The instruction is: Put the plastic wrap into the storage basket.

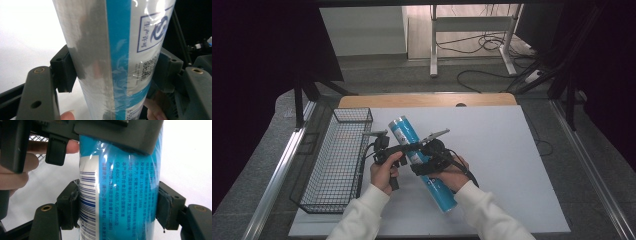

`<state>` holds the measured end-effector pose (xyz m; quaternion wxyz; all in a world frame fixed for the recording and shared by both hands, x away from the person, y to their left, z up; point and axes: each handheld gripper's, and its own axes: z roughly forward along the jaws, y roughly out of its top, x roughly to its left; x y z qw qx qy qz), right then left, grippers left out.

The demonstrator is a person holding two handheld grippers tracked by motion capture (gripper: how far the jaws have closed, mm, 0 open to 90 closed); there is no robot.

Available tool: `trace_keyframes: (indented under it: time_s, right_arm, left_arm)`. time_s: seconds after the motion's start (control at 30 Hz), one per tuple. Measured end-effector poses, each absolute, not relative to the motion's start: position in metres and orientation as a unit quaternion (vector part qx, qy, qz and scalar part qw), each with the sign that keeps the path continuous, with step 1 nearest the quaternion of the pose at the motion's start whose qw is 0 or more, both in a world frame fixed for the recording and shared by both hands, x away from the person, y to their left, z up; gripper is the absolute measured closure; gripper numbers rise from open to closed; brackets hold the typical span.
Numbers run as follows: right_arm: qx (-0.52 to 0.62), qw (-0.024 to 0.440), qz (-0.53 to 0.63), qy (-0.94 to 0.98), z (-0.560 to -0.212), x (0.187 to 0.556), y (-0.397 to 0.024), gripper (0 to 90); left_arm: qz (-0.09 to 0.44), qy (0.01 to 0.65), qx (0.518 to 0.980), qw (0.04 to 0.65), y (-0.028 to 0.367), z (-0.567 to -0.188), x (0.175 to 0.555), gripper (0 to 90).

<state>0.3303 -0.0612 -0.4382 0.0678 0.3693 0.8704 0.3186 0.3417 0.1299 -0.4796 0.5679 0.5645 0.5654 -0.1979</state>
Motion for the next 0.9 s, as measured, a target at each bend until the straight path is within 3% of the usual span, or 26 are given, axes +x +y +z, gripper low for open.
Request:
trace_keyframes:
  time_s: [0.13,0.17,0.37,0.7,0.9]
  right_arm:
    - [0.364,0.057,0.333,0.868,-0.432,0.330,-0.064,29.6]
    - [0.363,0.032,0.345,0.865,-0.429,0.331,-0.068,26.4]
    - [0.350,0.005,0.369,0.861,-0.421,0.330,-0.082,18.6]
    - [0.370,0.046,0.430,0.823,-0.396,0.325,-0.143,15.3]
    - [0.400,0.056,0.428,0.809,-0.409,0.324,-0.180,15.3]
  left_arm:
    - [-0.204,0.549,0.562,0.584,0.134,-0.478,0.341,31.6]
    - [-0.206,0.545,0.564,0.586,0.135,-0.477,0.341,31.7]
    - [-0.209,0.531,0.557,0.603,0.142,-0.472,0.339,31.9]
    - [-0.183,0.526,0.583,0.591,0.155,-0.453,0.337,31.9]
    - [-0.165,0.524,0.599,0.583,0.164,-0.440,0.336,31.9]
